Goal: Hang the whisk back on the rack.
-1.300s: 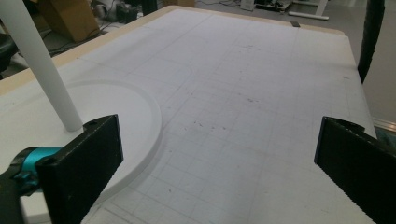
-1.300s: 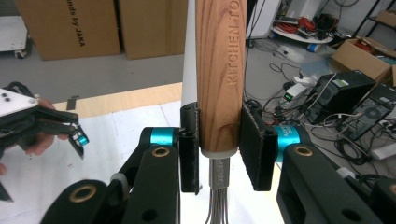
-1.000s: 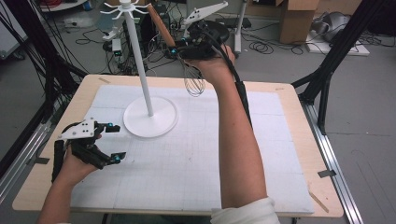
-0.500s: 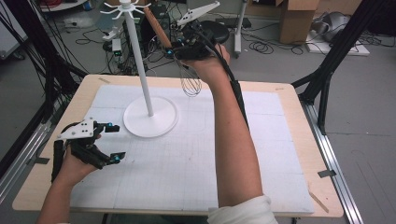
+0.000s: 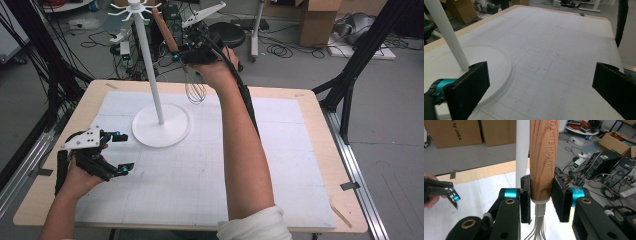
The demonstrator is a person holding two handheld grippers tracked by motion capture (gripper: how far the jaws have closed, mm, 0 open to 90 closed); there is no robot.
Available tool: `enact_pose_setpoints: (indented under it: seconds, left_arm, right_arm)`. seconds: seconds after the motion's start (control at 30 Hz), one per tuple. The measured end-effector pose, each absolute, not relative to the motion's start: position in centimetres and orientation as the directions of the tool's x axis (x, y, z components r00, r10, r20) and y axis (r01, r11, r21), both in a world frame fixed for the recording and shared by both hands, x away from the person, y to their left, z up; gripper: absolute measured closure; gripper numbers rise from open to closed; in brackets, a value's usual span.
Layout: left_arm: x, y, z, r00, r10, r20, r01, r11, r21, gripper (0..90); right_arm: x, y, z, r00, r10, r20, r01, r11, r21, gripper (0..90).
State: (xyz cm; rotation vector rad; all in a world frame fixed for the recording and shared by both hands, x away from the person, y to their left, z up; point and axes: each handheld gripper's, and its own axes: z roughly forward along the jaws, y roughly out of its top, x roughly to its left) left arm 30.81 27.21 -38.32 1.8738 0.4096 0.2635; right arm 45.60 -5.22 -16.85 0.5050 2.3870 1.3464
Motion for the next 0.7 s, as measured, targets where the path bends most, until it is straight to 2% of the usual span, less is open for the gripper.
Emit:
enact_pose_setpoints:
  seconds: [0.43,0.47,0.5,0.53,0.7]
  left_arm:
    - [30.81,27.17,-38.35,0.915,0.403,-0.020,0.151,-0.297,0.943,1.7]
    - [30.82,27.18,-38.36,0.914,0.404,-0.019,0.151,-0.298,0.943,1.7]
    - [30.82,27.17,-38.37,0.914,0.405,-0.020,0.152,-0.298,0.943,1.7]
    - [30.83,27.16,-38.39,0.914,0.406,-0.020,0.153,-0.299,0.942,1.7]
    - [30.86,27.16,-38.43,0.914,0.405,-0.019,0.153,-0.301,0.941,1.6]
  right_arm:
    - [45.62,-4.35,-17.14,-0.875,0.470,-0.121,0.143,0.489,0.861,68.8]
    - [45.55,-4.27,-17.17,-0.877,0.464,-0.125,0.139,0.494,0.859,67.4]
    - [45.49,-4.17,-17.29,-0.874,0.463,-0.147,0.131,0.516,0.846,58.5]
    - [45.48,-4.20,-17.35,-0.870,0.471,-0.145,0.139,0.517,0.845,55.2]
    - [45.29,-4.76,-17.52,-0.864,0.479,-0.153,0.134,0.513,0.848,47.6]
